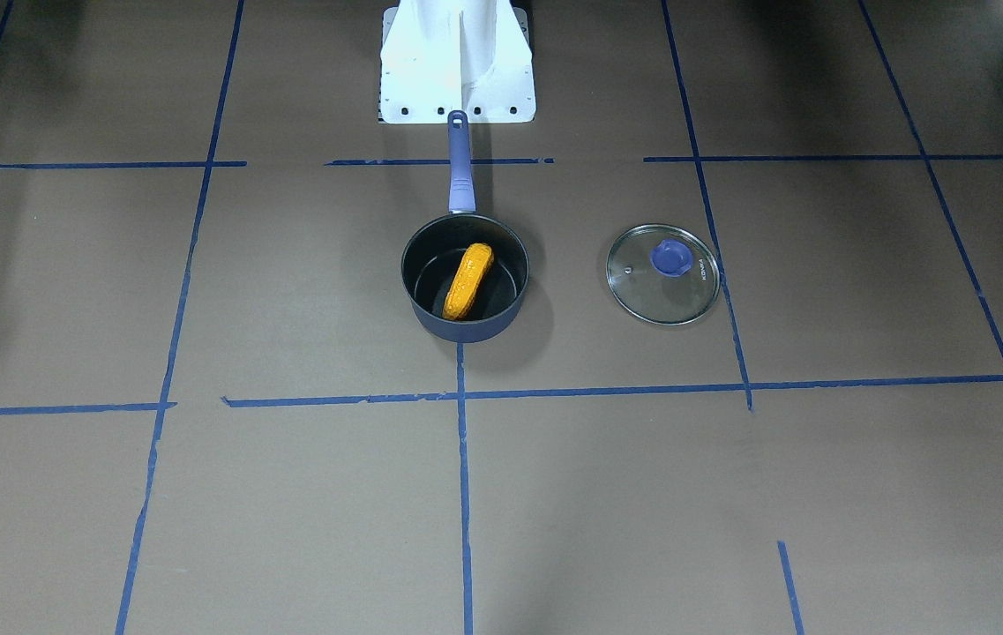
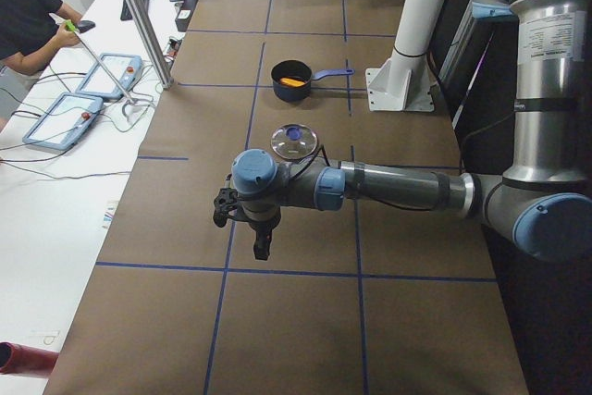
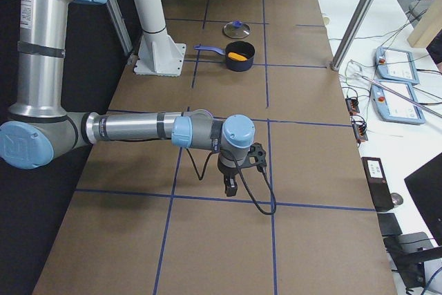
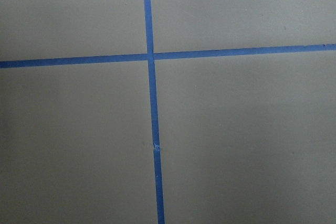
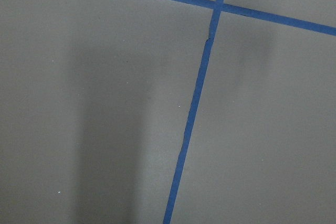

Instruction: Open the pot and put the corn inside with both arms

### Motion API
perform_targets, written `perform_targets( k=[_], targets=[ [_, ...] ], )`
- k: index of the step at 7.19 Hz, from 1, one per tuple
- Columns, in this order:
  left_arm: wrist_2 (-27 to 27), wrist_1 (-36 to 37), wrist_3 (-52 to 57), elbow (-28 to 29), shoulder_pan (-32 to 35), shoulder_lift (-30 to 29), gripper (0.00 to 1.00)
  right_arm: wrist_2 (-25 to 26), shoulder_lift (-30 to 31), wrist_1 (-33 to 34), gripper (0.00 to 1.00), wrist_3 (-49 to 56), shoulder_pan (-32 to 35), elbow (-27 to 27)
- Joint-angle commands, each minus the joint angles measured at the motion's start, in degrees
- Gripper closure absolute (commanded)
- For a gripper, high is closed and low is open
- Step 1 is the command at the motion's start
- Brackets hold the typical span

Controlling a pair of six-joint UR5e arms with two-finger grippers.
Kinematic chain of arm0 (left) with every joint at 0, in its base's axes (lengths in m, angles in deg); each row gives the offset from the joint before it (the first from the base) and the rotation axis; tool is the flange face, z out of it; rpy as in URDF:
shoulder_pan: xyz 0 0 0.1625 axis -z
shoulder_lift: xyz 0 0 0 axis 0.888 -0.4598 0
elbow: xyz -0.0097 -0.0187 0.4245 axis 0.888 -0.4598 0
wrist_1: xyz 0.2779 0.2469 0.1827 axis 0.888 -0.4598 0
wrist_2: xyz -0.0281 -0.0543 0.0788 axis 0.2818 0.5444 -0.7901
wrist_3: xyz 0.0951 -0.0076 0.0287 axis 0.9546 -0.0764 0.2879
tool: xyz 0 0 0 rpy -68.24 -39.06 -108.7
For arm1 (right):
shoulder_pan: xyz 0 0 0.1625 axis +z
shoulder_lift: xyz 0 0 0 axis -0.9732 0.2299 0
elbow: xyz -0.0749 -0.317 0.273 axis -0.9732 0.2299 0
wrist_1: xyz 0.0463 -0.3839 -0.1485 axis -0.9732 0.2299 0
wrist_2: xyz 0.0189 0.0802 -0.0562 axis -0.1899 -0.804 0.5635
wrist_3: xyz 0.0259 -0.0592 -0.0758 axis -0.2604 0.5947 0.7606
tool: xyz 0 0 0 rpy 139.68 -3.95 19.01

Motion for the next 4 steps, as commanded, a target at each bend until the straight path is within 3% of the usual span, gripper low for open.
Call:
perform_targets(
  k=[1, 4],
  targets=[
    [-0.03, -0.06, 0.00, 0.42, -0.01, 0.00, 0.00, 0.11, 0.09, 0.00, 0.00, 0.01, 0.00, 0.01],
    [-0.03, -0.06, 0.00, 0.59, -0.09, 0.00, 0.00, -0.06, 0.44, 0.00, 0.00, 0.01, 0.00, -0.16]
  ],
)
